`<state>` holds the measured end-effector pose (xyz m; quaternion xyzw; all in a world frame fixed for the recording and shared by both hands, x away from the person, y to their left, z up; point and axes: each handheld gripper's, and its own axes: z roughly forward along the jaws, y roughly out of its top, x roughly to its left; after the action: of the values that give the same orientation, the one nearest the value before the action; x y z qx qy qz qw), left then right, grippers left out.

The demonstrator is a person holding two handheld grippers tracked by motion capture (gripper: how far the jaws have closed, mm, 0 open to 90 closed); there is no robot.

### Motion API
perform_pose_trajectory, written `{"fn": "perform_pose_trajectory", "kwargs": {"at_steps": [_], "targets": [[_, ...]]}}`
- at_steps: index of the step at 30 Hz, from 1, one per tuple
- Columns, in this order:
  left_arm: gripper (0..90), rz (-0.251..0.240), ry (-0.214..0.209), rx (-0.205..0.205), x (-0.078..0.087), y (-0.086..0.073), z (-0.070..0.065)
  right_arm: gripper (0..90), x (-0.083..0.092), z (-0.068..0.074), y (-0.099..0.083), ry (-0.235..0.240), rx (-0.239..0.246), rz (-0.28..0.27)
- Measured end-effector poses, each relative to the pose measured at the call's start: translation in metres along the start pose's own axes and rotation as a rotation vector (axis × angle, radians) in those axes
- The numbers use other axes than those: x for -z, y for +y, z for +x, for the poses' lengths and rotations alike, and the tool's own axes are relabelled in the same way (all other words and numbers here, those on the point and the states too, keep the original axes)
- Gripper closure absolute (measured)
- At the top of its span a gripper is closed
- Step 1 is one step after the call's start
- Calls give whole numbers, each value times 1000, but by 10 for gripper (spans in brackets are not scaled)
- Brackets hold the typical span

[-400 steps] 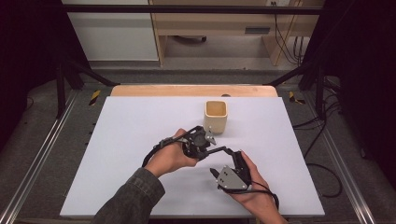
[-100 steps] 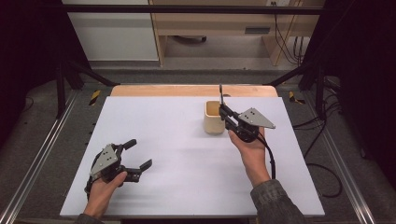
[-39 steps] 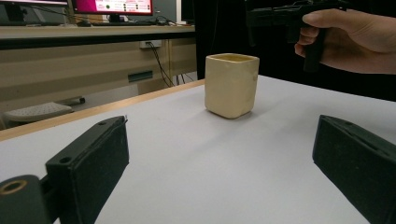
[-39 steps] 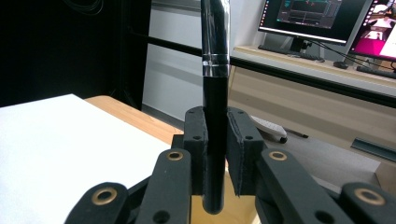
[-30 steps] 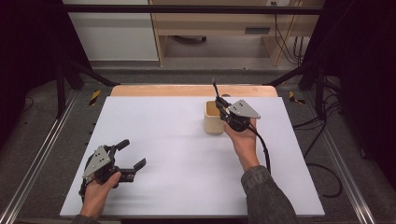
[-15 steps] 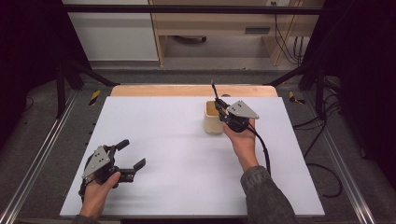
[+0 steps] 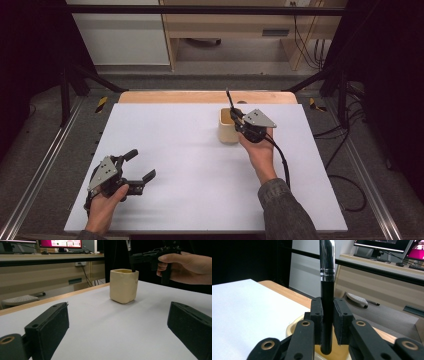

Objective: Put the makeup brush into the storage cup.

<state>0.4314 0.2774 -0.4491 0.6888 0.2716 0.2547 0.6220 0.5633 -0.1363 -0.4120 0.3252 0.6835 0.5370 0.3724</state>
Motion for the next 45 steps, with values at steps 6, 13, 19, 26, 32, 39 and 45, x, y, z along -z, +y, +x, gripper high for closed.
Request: {"fn": "perform_pose_trajectory", "kwargs": {"at_steps": [6, 13, 19, 26, 32, 39, 45], "targets": [[34, 2, -4, -1, -1, 0, 0, 793, 0, 0, -1, 2, 0, 8], [34, 1, -3, -1, 0, 0, 0, 794, -1, 1, -4, 7, -3, 13], [33, 1, -3, 1, 0, 0, 0, 793, -1, 1, -7, 5, -1, 22], [33, -1, -2, 4, -1, 0, 0, 793, 0, 1, -7, 5, 0, 29], [31, 1, 0, 5, 0, 0, 0, 793, 0, 3, -10, 7, -4, 35], [30, -3, -1, 7, 0, 1, 0, 758, 1, 5, -10, 16, 0, 44], [30, -6, 3, 8, 1, 1, 0, 686, 15, 8, -9, 18, -5, 31]]}}
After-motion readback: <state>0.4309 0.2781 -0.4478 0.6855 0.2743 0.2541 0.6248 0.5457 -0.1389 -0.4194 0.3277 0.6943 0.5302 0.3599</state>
